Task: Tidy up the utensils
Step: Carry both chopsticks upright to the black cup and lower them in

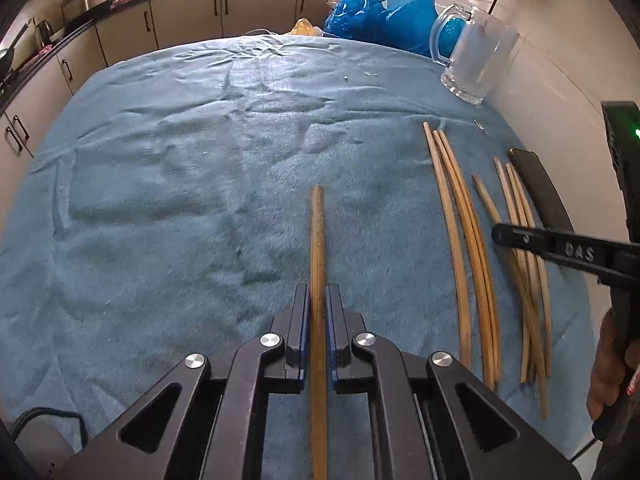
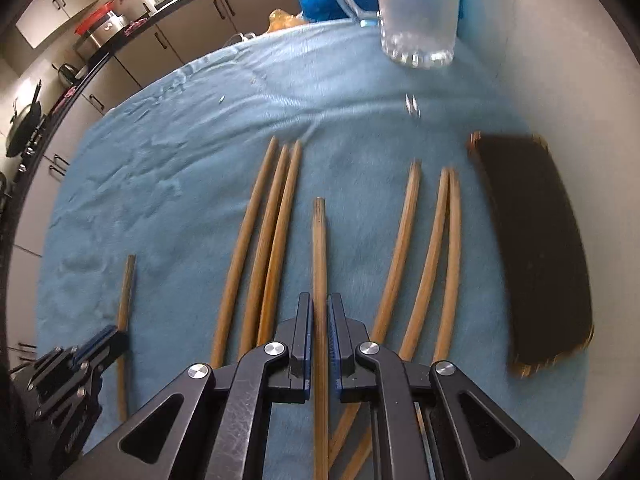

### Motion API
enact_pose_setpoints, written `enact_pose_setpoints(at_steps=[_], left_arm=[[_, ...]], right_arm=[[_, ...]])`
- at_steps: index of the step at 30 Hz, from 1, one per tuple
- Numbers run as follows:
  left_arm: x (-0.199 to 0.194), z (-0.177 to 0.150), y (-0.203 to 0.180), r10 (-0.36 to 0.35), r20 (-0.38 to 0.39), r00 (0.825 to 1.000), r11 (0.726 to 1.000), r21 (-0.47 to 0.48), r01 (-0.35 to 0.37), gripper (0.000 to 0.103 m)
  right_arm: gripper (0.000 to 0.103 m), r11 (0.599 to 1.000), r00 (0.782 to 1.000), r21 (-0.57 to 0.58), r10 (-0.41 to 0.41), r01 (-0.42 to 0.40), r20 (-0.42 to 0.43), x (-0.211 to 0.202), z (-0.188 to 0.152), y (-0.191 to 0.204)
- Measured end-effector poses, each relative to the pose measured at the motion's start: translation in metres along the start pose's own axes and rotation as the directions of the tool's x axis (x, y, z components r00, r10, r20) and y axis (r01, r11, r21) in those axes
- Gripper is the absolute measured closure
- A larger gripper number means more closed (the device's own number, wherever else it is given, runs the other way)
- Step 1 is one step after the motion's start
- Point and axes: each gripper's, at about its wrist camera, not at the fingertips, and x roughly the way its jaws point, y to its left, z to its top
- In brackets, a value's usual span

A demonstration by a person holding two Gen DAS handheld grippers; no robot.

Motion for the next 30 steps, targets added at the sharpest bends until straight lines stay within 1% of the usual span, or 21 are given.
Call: enact_pose_setpoints(at_steps=[2,4,7,10,12,15,17,19,21,22,23,24,26,27,30], left_arm=[[-0.006,-0.008,-0.001,-0.013,-0.005,1.0,1.0,0.006,0.013,0.096],[-0.014,-0.018,-0.004,-0.018,-0.007,1.0,1.0,0.017,0.018,0.096],[-0.033,-0.031,-0.004,-0.055,0.011,0.998,0.998,0.013,0.055,0.096],[-0.057,-0.044,-0.005,-0.111,0.057,0.992,0.994,0.007,0.111,0.096],[-0.076,-0.053,-0.006,-0.146,0.099,0.984,0.989,0.002,0.146,0.096],[-0.106,-0.069,-0.003,-0.166,0.172,0.971,0.985,-0.008,0.17,0.096],[-0.126,-0.081,0.002,-0.162,0.232,0.959,0.985,-0.018,0.171,0.096],[-0.144,-0.089,0.007,-0.15,0.285,0.947,0.986,-0.028,0.165,0.096],[-0.163,-0.099,0.013,-0.142,0.343,0.928,0.985,-0.042,0.166,0.096],[-0.17,-0.102,0.015,-0.14,0.361,0.922,0.985,-0.047,0.167,0.096],[-0.18,-0.107,0.019,-0.133,0.388,0.912,0.984,-0.055,0.168,0.096],[-0.188,-0.112,0.022,-0.132,0.408,0.904,0.983,-0.063,0.172,0.096],[-0.203,-0.119,0.031,-0.131,0.442,0.887,0.98,-0.078,0.183,0.096],[-0.208,-0.122,0.034,-0.129,0.453,0.882,0.979,-0.082,0.185,0.096],[-0.234,-0.135,0.048,-0.114,0.505,0.856,0.977,-0.1,0.189,0.097]], right_arm=[[0.095,1.0,0.999,-0.007,0.031,-0.031,-0.009,-0.007,-0.015,0.003],[0.095,0.999,0.999,-0.022,0.043,-0.043,-0.003,-0.015,-0.03,0.009],[0.095,0.996,0.997,-0.054,0.067,-0.066,0.034,-0.037,-0.053,0.016],[0.095,0.99,0.989,-0.096,0.109,-0.1,0.096,-0.063,-0.072,0.027],[0.095,0.984,0.979,-0.123,0.148,-0.131,0.141,-0.081,-0.083,0.036],[0.095,0.975,0.961,-0.162,0.187,-0.155,0.205,-0.102,-0.097,0.048],[0.095,0.966,0.941,-0.2,0.215,-0.165,0.26,-0.118,-0.108,0.061],[0.095,0.96,0.926,-0.226,0.232,-0.168,0.297,-0.126,-0.115,0.069],[0.095,0.951,0.905,-0.252,0.257,-0.177,0.337,-0.137,-0.125,0.077],[0.095,0.949,0.9,-0.26,0.263,-0.178,0.347,-0.138,-0.127,0.082],[0.095,0.945,0.89,-0.273,0.276,-0.182,0.363,-0.143,-0.132,0.087],[0.095,0.942,0.885,-0.281,0.284,-0.184,0.37,-0.145,-0.135,0.09],[0.095,0.935,0.868,-0.306,0.298,-0.181,0.396,-0.15,-0.142,0.1],[0.095,0.933,0.863,-0.314,0.301,-0.177,0.406,-0.153,-0.145,0.106],[0.095,0.92,0.839,-0.34,0.334,-0.192,0.43,-0.161,-0.151,0.121]])
